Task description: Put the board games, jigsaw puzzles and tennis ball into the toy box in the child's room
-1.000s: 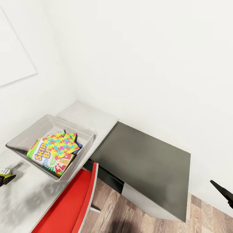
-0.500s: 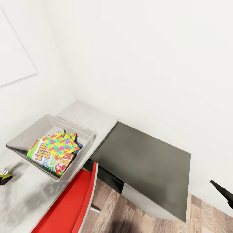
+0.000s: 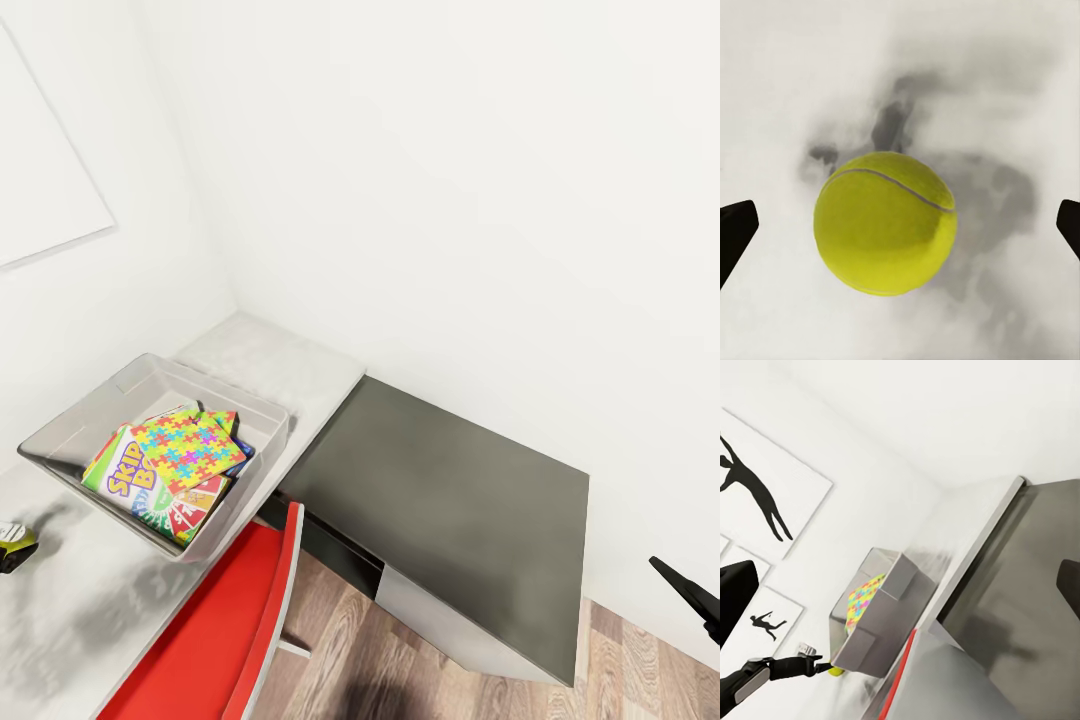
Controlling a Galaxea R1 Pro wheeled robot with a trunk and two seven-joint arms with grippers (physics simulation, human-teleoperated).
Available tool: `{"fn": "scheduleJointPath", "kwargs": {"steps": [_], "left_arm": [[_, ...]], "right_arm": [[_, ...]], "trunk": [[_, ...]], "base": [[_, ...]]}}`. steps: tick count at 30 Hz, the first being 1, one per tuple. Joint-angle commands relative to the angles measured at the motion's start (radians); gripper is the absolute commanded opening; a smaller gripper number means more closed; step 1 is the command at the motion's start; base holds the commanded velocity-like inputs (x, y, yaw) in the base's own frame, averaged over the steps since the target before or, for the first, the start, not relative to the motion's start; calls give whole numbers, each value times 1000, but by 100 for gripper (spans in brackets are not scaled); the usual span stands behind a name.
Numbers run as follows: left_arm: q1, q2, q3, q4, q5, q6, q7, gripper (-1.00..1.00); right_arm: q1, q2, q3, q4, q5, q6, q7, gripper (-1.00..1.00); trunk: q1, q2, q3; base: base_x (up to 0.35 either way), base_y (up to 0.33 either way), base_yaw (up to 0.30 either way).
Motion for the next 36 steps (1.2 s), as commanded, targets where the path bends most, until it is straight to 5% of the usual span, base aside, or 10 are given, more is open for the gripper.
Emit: {"fn": "scheduleJointPath", "kwargs": {"steps": [1,36], "left_arm": [[-1,0,2,-1,0,8,-6,100],[-2,-3,3,-3,0,9,56,100]], "right_arm": [[-1,0,-1,0,-1,11,3,100],[-1,0,-1,0,0,10,3,100]], "trunk": [[1,-2,-2],[1,-2,-43]], "base": [[0,0,0],[0,0,0]]}}
